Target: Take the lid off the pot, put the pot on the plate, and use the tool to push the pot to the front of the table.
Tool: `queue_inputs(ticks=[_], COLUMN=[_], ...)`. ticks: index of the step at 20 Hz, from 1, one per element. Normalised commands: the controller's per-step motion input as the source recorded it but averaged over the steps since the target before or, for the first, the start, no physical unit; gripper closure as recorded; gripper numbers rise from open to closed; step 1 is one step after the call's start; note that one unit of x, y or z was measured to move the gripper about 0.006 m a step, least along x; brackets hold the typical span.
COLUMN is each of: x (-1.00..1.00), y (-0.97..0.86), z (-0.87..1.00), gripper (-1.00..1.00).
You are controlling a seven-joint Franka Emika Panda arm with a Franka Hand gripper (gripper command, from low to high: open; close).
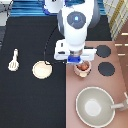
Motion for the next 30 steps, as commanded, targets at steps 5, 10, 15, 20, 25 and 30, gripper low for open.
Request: queue_inputs(ticks=[5, 10, 15, 20, 25, 30], x=[0.30, -0.09, -0.14, -0.12, -0.22, -0.28], y=[-0.05, -0.04, -0.01, 0.01, 0.05, 0.03], z=[-0.25, -0.56, -0.25, 0.06, 0.03, 0.01], gripper=[-1.00, -1.00, 1.00, 1.00, 1.00, 1.00])
